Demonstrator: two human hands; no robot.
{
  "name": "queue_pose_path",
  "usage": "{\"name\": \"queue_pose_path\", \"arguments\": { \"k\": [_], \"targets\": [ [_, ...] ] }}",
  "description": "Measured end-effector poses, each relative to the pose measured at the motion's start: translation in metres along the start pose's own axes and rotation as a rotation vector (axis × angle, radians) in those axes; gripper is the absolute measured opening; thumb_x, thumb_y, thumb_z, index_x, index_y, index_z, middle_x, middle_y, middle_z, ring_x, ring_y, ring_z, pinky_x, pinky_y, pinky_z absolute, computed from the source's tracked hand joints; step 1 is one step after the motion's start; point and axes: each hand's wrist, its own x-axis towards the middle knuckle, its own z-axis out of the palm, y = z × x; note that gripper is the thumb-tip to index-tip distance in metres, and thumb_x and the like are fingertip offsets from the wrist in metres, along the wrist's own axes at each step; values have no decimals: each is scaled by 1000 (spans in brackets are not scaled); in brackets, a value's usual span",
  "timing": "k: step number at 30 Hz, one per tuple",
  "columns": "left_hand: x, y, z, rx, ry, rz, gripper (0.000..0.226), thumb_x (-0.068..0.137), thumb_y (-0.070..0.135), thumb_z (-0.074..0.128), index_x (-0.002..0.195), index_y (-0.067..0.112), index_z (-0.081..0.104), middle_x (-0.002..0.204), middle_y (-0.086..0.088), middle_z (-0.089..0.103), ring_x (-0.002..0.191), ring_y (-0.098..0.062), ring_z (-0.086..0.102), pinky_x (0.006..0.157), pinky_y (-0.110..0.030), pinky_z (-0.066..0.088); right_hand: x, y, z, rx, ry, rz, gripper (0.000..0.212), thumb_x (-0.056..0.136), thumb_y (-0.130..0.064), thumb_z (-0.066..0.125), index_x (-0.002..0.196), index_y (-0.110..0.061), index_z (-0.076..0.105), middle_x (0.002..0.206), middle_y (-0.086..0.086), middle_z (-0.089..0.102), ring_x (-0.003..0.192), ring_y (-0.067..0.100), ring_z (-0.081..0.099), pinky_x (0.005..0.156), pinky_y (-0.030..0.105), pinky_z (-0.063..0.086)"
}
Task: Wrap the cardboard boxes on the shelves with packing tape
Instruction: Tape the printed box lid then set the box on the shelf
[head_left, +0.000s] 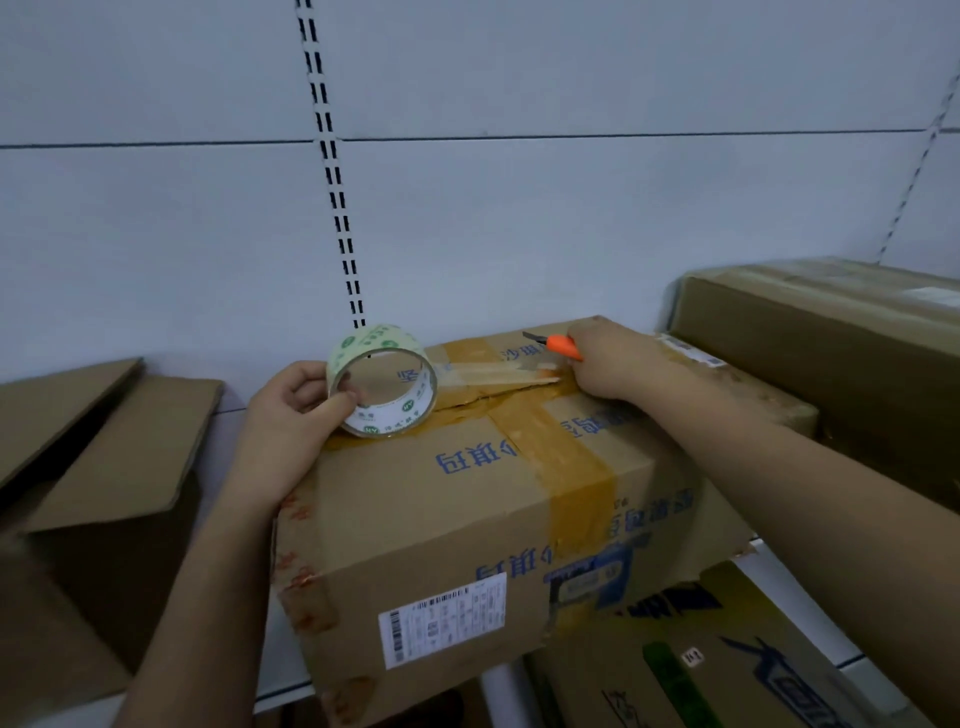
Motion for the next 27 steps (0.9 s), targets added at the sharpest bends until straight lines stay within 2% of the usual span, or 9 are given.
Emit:
{"name": "queue_pose_path", "arguments": {
  "k": [4, 8, 10, 13, 16, 19, 21, 23, 27],
  "targets": [
    [1, -2, -1, -41, 25, -24, 25, 89, 6, 69, 113, 6, 63, 98, -7, 75, 82, -7, 69, 69, -13, 55, -11, -24, -9, -109, 49, -40, 14, 93, -17, 47, 99, -16, 60, 102, 6, 64, 93, 25, 60, 71, 30, 40],
    [-1, -4, 0, -65, 18, -23, 22, 88, 11, 72, 109, 11, 64, 100, -12, 73, 87, -14, 68, 72, -16, 55, -20, -65, -18, 154, -109, -191, 12, 99, -30, 45, 94, -21, 52, 85, -3, 51, 84, 21, 51, 67, 30, 34],
    [-1, -3, 0, -71, -22, -23, 20, 88, 10, 72, 107, 12, 66, 103, -16, 72, 90, -16, 67, 75, -18, 55, -24, -87, -11, 218, -121, -232, 7, 99, -23, 45, 100, -20, 52, 90, -1, 53, 84, 22, 51, 67, 31, 35],
    [1, -1, -2, -72, -34, 0, 30, 86, 8, 74, 113, 19, 67, 97, -14, 73, 86, -10, 67, 76, -16, 55, -26, -98, 3, 133, -88, -223, 20, 95, -9, 46, 113, -17, 51, 107, 7, 61, 90, 26, 57, 67, 34, 41],
    [-3, 0, -3, -108, -34, 77, 50, 86, 0, 70, 129, 25, 63, 87, -6, 71, 77, -7, 64, 75, -14, 52, -25, -94, 7, 130, -57, -209, 23, 95, -11, 45, 115, -19, 52, 112, 8, 62, 97, 29, 60, 71, 36, 46],
    [-6, 12, -19, -83, -41, 137, 52, 83, -7, 64, 118, 31, 70, 86, 3, 69, 77, -10, 61, 72, -17, 51, -23, -89, 10, 126, -71, -197, 24, 95, -14, 48, 119, -20, 53, 115, 9, 63, 102, 31, 61, 82, 40, 51],
    [-3, 29, -48, 6, 26, 206, 51, 74, -5, 59, 104, 33, 76, 91, 13, 74, 85, -14, 68, 77, -25, 56, -22, -87, 11, 136, -72, -199, 24, 96, -14, 48, 118, -19, 54, 115, 9, 63, 103, 32, 60, 82, 38, 50],
    [1, 44, -87, 215, 96, 252, 56, 73, -10, 52, 98, 33, 78, 99, 11, 74, 92, -18, 68, 80, -30, 55, -20, -86, 11, 140, -66, -202, 21, 97, -15, 47, 116, -20, 56, 112, 8, 64, 102, 31, 61, 77, 34, 46],
    [-2, 50, -125, 638, -132, 251, 74, 74, -20, 45, 98, 44, 72, 97, 2, 64, 86, -14, 59, 68, -15, 41, -14, -87, 14, 143, -77, -212, 19, 98, -25, 50, 116, -23, 54, 112, 9, 65, 99, 31, 61, 85, 41, 51]
  ]
}}
